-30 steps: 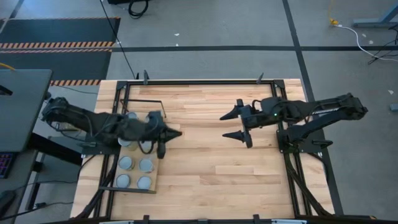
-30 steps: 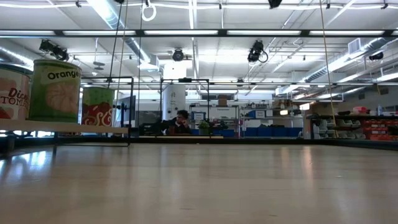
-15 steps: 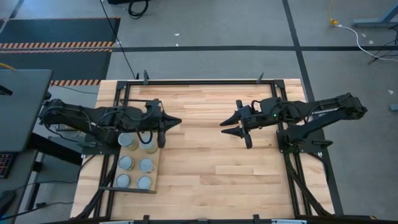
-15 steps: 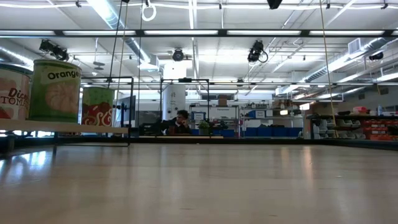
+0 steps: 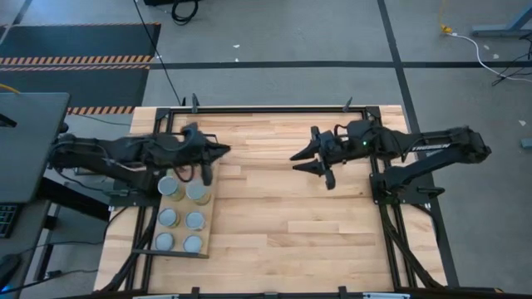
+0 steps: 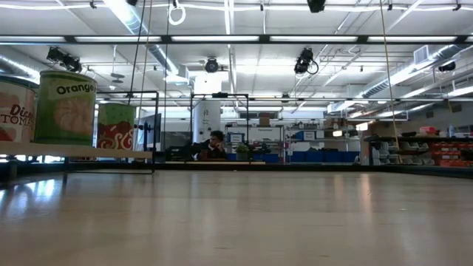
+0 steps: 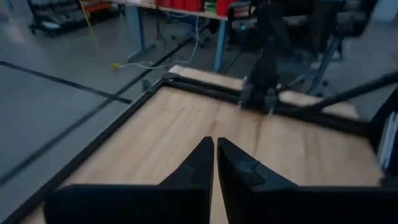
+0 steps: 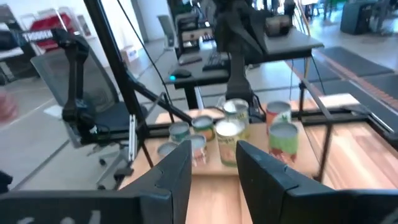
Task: Pick and place cans onto a shelf
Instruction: Return to Home Position
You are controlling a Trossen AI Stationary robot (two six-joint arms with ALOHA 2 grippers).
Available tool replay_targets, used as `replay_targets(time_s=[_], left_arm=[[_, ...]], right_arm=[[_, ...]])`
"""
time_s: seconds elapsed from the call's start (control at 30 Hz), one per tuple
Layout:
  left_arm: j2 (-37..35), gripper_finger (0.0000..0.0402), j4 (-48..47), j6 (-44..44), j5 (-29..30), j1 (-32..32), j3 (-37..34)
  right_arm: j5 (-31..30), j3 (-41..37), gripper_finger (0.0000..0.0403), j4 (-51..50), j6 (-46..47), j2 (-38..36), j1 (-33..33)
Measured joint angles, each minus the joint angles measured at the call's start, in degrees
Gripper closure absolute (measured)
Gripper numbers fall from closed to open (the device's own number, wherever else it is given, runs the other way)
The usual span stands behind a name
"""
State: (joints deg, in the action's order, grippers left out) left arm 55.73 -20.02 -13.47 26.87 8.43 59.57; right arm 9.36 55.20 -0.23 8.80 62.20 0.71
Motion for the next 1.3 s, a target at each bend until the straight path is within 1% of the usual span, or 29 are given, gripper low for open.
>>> replay_targets(time_s=[0.13,0.23,0.27,0.33,0.43,0.5,0.6,0.67,0.77,0.83,0.9,0.97,1.07,1.1,1.17,1.3], left_arm=[[-6.45,0.0374,-5.91,5.17,0.52,-0.39,0.0],[-11.82,0.0374,-8.75,7.76,0.55,-0.4,-0.07],[-13.62,0.0374,-8.17,8.02,0.59,-0.35,-0.88],[-18.45,0.0374,-5.76,8.34,0.52,-0.16,-4.68],[-26.75,0.0374,1.61,9.41,-0.17,0.24,-13.48],[-32.45,0.0374,5.5,11.3,-1.37,0.59,-19.25],[-39.88,0.0374,6.36,14.24,-0.27,0.83,-24.26],[-43.52,0.0374,6.23,15.96,2.01,0.79,-26.05],[-46.92,0.0374,6.48,15.0,2.49,0.78,-27.0],[-48.74,0.0374,6.25,15.97,2.07,0.74,-27.65],[-50.59,0.0374,6.3,16.69,-0.58,0.74,-29.52],[-52.78,0.0374,7.35,14.57,-3.33,0.74,-32.55],[-55.57,0.0374,11.86,10.87,-5.97,0.74,-38.99],[-55.59,0.0374,13.56,10.82,-6.05,0.72,-40.95],[-55.39,0.0374,16.82,10.76,-6.27,0.8,-43.64],[-55.49,0.0374,22.86,10.0,-5.97,0.74,-47.49]], right_arm=[[0.37,-0.98,0.0268,-4.32,-2.46,-2.85,-2.39],[-3.47,-4.47,0.0268,-3.59,-3.1,-6.05,-3.26],[-5.02,-6.1,0.0268,-3.21,-3.12,-7.3,-3.25],[-7.28,-9.58,0.0268,-0.95,-3.65,-10.05,-2.68],[-8.69,-15.28,0.0268,1.27,-3.61,-15.74,-0.82],[-9.02,-18.83,0.0268,1.49,-2.3,-20.92,0.41],[-8.85,-23.12,0.0268,0.11,-0.01,-31.34,1.85],[-9.34,-26.06,0.0268,-0.6,0.38,-39.52,2.21],[-12.27,-31.2,0.0268,1.46,0.58,-50.78,2.25],[-12.15,-36.19,0.0268,4.71,0.92,-56.55,2.23],[-11.11,-41.68,0.0268,9.39,1.84,-61.75,2.26],[-10.06,-47.12,0.0269,18.76,3.34,-61.95,2.28],[-8.12,-54.47,0.0269,28.28,7.14,-61.25,2.28],[-7.51,-54.8,0.027,26.22,8.89,-61.83,2.26],[-6.48,-54.61,0.027,26.13,11.1,-61.91,2.54],[-6.73,-54.84,0.027,29.29,7.07,-62.0,2.7]])
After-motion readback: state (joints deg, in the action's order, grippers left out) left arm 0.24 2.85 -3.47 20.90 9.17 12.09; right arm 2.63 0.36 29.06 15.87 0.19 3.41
